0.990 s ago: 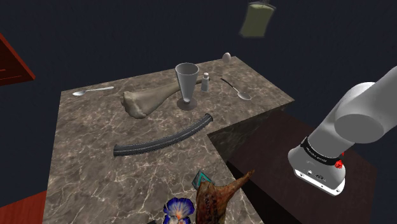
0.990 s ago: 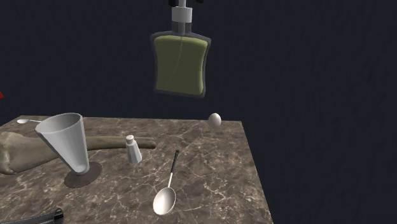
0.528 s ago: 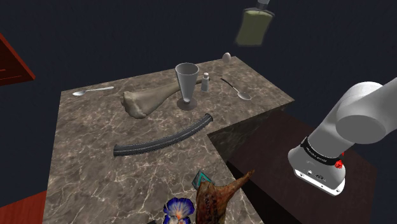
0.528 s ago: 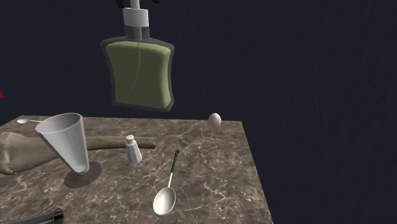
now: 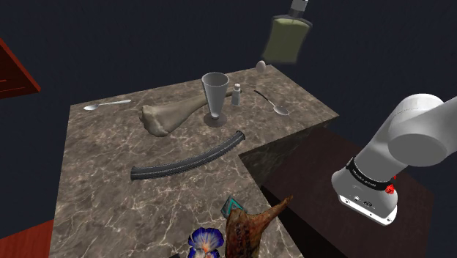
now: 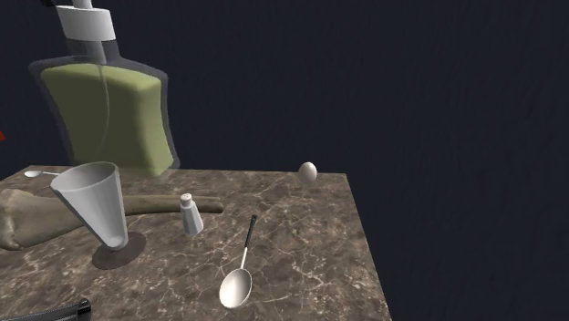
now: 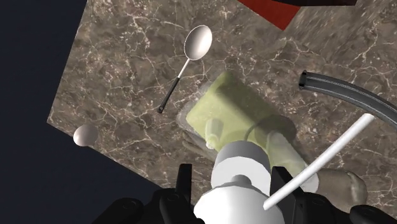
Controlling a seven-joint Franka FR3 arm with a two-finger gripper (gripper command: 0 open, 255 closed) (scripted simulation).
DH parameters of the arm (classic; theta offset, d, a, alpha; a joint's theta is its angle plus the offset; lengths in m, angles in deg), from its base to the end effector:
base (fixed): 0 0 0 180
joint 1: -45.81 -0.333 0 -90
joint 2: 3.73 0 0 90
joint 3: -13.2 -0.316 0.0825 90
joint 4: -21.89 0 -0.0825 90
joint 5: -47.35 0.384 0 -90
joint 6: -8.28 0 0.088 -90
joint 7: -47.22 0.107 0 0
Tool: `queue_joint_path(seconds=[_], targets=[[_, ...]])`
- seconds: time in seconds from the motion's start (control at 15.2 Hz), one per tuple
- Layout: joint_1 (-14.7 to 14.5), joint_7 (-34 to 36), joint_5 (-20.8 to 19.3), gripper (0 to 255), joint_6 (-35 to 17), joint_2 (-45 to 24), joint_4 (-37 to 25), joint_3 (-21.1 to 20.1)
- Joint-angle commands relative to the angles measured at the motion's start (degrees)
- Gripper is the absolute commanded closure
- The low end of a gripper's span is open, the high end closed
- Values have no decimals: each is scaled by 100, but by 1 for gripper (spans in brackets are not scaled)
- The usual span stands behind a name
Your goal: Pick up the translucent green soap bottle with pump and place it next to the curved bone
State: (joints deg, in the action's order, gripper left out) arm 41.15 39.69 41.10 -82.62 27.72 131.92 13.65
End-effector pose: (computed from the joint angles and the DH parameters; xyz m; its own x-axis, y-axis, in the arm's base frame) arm 0.3742 0.0149 0.7173 0.9589 0.2032 0.1980 0.1799 -0.9751 0.1297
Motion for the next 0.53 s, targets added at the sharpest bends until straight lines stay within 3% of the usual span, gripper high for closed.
queue_joint_path(seconds=[0.0, 0.33, 0.46], targets=[[-59, 264, 61, 255, 78, 124, 72, -217], [-234, 1026, 286, 255, 276, 314, 133, -872], [-239, 1035, 295, 255, 132, 391, 354, -873]])
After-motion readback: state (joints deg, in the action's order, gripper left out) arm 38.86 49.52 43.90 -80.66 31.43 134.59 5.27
